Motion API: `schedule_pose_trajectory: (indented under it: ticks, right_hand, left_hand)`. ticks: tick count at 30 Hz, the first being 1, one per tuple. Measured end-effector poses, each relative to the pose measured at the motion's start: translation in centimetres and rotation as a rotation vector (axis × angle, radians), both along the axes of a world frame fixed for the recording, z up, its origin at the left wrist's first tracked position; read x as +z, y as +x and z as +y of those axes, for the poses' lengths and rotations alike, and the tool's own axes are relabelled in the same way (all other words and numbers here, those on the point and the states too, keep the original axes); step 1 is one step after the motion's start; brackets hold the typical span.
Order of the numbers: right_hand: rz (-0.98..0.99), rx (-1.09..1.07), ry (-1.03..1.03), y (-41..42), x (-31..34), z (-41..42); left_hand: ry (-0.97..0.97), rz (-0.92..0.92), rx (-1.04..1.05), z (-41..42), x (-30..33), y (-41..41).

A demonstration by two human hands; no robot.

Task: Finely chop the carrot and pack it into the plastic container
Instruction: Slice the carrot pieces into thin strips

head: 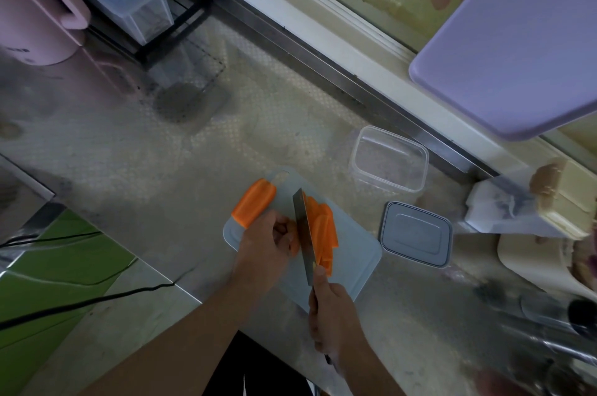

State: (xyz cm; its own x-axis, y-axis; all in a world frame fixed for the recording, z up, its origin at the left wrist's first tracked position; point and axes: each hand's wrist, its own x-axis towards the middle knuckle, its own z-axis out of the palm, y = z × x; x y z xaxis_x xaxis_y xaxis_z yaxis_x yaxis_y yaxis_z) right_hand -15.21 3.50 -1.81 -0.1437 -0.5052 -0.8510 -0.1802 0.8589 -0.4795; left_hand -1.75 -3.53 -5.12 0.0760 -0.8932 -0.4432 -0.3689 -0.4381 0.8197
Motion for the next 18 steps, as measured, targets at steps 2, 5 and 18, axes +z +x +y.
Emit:
schedule_pose_trajectory:
  ticks: [2,5,18]
  right_hand:
    - [0.026,0.016,0.011,0.1,-0.3,0.1]
    - [0.045,0.027,0.046,0.3,-0.6,0.1]
    - [0.03,-0.071,-0.085,1.2,-0.6,-1.1]
  left_hand:
    - [0.004,0.007,-0.003,0.0,0.1,0.0]
    - [0.022,0.022,-0.003,0.0,0.0,0.1]
    - [0.078,0.034,0.034,-0.1,-0.5,0.1]
